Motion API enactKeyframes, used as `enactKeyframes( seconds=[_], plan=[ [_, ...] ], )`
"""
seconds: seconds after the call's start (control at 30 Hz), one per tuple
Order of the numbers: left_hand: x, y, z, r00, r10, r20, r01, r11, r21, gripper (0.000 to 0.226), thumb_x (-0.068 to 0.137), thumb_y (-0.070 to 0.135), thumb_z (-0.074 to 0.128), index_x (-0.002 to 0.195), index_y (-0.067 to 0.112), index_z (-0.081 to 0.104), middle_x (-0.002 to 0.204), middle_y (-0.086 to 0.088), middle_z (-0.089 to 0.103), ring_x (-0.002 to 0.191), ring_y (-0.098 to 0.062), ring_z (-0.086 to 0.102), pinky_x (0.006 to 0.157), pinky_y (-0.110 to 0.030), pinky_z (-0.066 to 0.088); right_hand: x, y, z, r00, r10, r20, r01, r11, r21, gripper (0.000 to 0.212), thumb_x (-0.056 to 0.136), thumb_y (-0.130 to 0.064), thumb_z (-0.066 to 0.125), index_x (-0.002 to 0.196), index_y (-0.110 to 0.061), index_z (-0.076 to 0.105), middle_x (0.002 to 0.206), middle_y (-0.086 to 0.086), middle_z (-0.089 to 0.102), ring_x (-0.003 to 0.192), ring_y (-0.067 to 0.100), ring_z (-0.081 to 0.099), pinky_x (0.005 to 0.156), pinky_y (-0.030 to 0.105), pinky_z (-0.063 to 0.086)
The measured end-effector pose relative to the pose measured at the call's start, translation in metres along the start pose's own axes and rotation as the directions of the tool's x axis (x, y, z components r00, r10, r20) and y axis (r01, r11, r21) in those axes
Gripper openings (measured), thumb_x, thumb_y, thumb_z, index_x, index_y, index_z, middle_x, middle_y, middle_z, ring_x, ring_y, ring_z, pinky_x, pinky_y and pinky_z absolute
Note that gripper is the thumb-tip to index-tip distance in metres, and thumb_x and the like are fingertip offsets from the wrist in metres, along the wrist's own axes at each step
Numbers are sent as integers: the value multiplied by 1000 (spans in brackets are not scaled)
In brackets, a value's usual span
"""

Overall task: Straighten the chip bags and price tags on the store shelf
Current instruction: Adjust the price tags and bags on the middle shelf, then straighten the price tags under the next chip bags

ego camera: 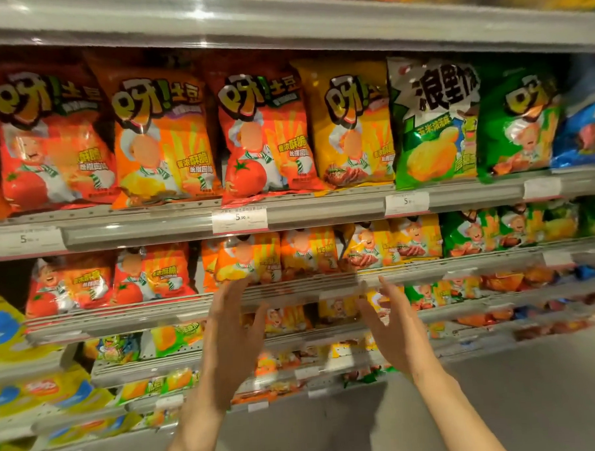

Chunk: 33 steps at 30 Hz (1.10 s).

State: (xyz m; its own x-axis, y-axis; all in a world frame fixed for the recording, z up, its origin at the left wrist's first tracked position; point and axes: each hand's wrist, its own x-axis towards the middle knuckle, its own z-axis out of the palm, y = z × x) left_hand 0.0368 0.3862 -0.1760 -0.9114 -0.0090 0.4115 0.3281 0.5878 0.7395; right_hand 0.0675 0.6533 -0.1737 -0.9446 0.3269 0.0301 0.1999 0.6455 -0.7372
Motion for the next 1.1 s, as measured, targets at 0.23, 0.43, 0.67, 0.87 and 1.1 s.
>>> enactKeyframes(
  seconds=[0.23,0.43,0.67,0.87,1.1],
  plan=[
    [-3,56,64,994,-94,-62,99,991,90,49,93,38,64,138,30,48,132,9,48,122,-19,51,100,-29,40,48,66,-80,999,-52,8,52,998,-38,69,94,-60,45,153,-30,27,148,-5,47,122,19,57,95,34,48],
    [33,123,106,998,8,-60,7,971,238,46,95,41,58,138,25,48,129,1,54,119,-18,50,98,-34,41,114,100,-158,987,-162,-21,159,981,-110,69,89,-66,42,143,-24,41,123,2,64,82,11,64,69,28,47],
    [83,167,126,968,252,9,-229,863,450,43,94,38,58,132,17,55,116,-4,54,110,-25,54,88,-36,46,174,76,-197,854,-471,-221,430,878,-212,28,92,-34,67,113,-15,67,96,3,65,71,17,60,54,15,37],
    [122,167,138,882,451,135,-454,739,498,27,94,33,63,115,17,63,101,-2,54,94,-25,55,71,-36,48,187,30,-167,549,-804,-229,780,591,-205,9,88,-16,69,96,-10,70,85,0,62,76,13,58,65,28,52],
    [140,155,139,874,470,127,-473,760,445,29,89,42,69,111,23,63,95,4,53,92,-19,54,64,-36,48,191,21,-145,562,-796,-225,768,603,-216,15,85,-25,73,97,-16,72,85,-5,62,77,6,55,67,21,48]
  ],
)
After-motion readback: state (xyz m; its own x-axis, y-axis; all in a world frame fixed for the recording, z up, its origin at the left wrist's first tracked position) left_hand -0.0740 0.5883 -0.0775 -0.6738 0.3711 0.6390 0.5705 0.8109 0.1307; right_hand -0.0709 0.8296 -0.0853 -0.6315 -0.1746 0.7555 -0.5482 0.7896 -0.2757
